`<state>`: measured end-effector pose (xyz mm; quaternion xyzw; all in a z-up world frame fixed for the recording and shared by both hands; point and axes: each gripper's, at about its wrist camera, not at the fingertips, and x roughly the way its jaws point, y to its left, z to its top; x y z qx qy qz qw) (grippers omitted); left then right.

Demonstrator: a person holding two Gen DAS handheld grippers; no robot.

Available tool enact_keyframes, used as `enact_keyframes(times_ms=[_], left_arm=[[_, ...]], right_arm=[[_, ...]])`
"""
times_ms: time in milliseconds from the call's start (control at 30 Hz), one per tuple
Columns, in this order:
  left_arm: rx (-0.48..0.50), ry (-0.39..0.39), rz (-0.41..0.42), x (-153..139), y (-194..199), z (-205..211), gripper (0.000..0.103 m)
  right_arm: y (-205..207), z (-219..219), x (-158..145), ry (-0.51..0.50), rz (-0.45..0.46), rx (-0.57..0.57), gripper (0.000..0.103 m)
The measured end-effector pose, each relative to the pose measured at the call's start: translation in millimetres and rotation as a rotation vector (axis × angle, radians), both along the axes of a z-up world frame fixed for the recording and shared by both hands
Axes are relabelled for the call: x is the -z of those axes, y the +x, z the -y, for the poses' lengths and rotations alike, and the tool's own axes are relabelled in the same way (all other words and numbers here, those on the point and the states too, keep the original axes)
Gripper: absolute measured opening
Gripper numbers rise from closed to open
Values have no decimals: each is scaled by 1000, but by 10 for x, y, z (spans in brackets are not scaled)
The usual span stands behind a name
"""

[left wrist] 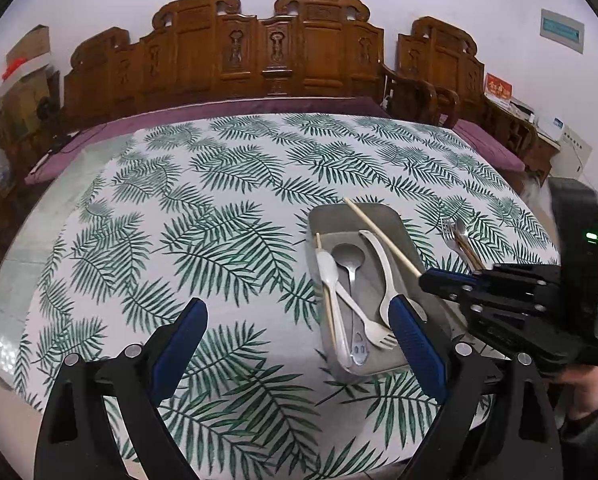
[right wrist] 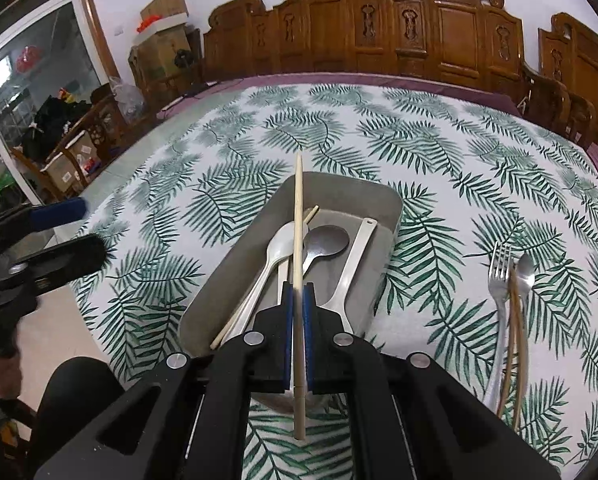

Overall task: Organize utensils
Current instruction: 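Lower the chopstick into the grey tray with the right tool and open it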

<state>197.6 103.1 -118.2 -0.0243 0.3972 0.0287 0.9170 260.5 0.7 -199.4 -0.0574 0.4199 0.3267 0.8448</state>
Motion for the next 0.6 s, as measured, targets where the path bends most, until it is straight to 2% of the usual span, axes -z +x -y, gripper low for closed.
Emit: enact_keyframes(times_ms=[200,433,600], left_arm=[[-4,-7,8,-52,-71,-71,88],[-3,-15,4,-1,-83,-88,88],[-6,-25,2,21,-96,-97,88]], right_arm=[[178,-100,167,-1,-71,31,6],[258,-235,320,-19,-102,39,6],[274,-281,375,17,-132,20,7]])
